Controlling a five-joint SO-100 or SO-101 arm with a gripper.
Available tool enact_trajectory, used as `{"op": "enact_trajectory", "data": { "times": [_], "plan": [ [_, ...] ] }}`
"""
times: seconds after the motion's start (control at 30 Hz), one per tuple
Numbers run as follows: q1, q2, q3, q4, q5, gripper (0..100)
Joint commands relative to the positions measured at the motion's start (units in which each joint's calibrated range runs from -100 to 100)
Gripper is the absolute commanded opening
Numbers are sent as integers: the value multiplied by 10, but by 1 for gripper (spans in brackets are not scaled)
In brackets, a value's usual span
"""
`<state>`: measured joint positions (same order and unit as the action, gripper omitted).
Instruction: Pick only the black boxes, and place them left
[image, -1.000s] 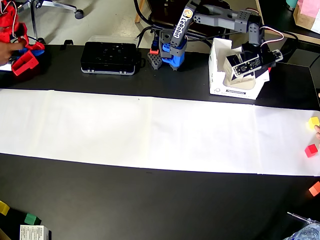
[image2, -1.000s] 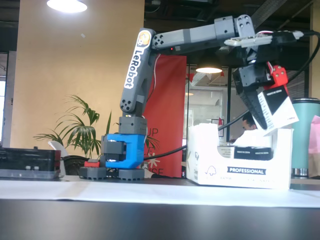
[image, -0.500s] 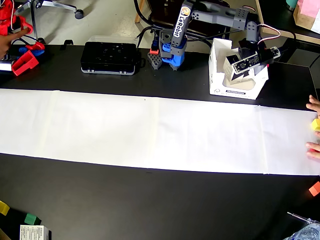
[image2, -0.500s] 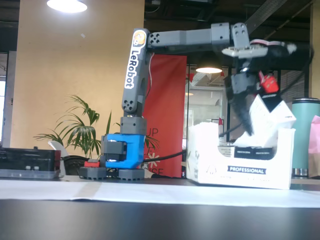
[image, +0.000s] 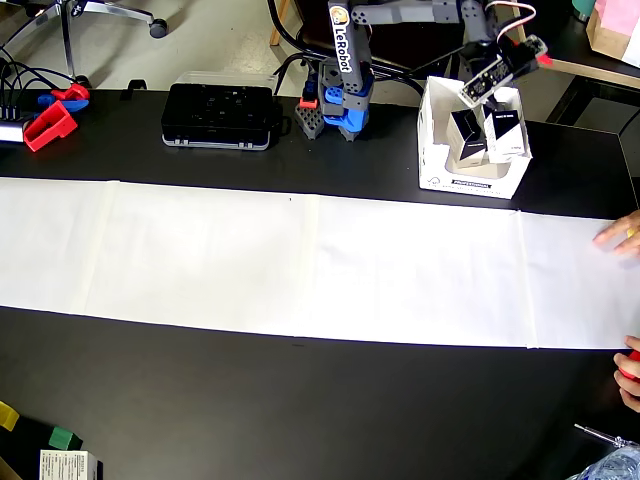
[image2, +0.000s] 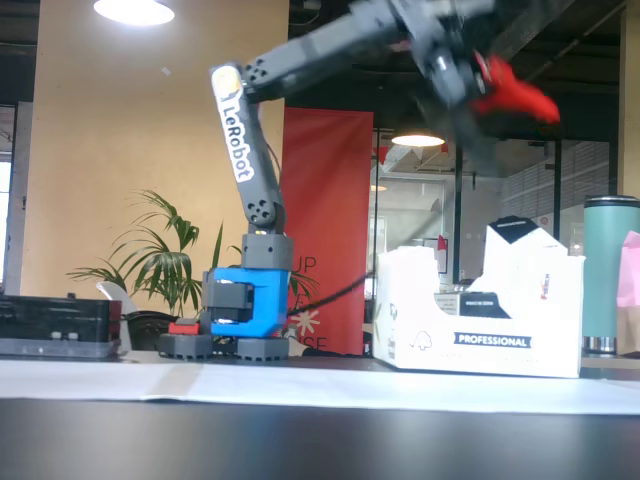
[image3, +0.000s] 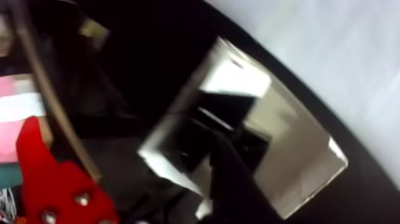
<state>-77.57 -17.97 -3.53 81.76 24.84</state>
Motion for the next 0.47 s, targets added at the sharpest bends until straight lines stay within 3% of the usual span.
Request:
{"op": "enact_trajectory", "data": {
  "times": [0.0,0.2,0.43],
  "plan": [
    [-1,-113,-144,-3,35,54],
    [136,-188,-265,-4,76,51],
    [385,-245,-233,-39,114,15]
  ]
}}
